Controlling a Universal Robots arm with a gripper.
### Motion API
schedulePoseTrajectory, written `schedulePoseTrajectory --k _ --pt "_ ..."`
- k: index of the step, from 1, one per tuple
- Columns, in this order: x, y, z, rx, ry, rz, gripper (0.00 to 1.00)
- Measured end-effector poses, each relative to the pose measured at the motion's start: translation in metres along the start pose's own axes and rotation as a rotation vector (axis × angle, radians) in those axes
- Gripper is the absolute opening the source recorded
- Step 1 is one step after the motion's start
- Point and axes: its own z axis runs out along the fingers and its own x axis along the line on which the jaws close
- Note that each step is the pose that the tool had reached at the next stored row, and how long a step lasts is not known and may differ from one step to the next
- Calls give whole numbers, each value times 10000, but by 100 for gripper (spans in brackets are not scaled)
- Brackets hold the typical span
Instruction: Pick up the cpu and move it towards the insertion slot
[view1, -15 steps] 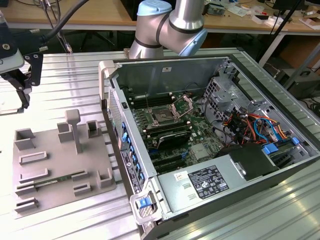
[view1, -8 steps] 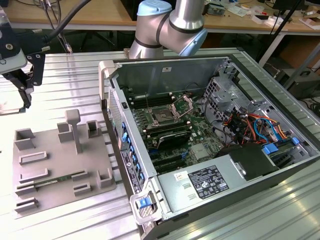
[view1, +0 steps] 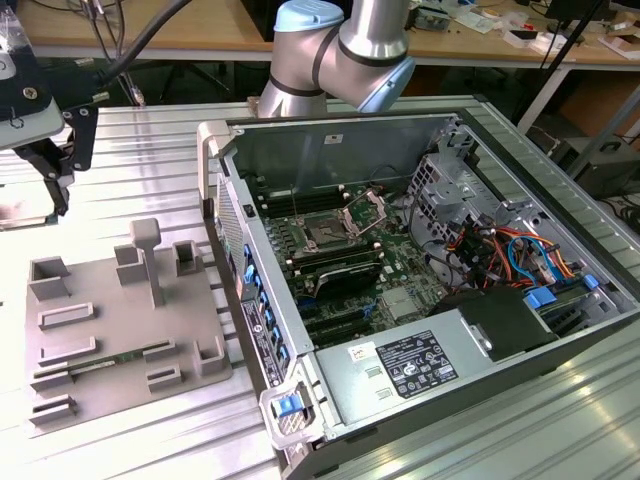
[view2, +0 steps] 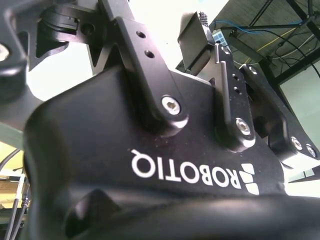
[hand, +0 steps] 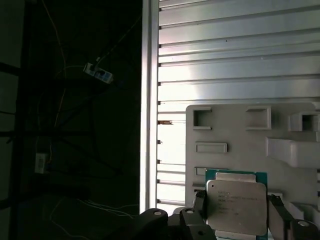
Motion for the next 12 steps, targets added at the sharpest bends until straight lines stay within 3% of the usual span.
schedulePoseTrajectory --k 1,3,5,12 --pt "-13 0 0 1 -1 0 55" --pt "-133 -2 0 0 0 1 55" --pt "-201 -4 0 0 -1 0 55" --pt "-251 -4 0 0 0 1 55"
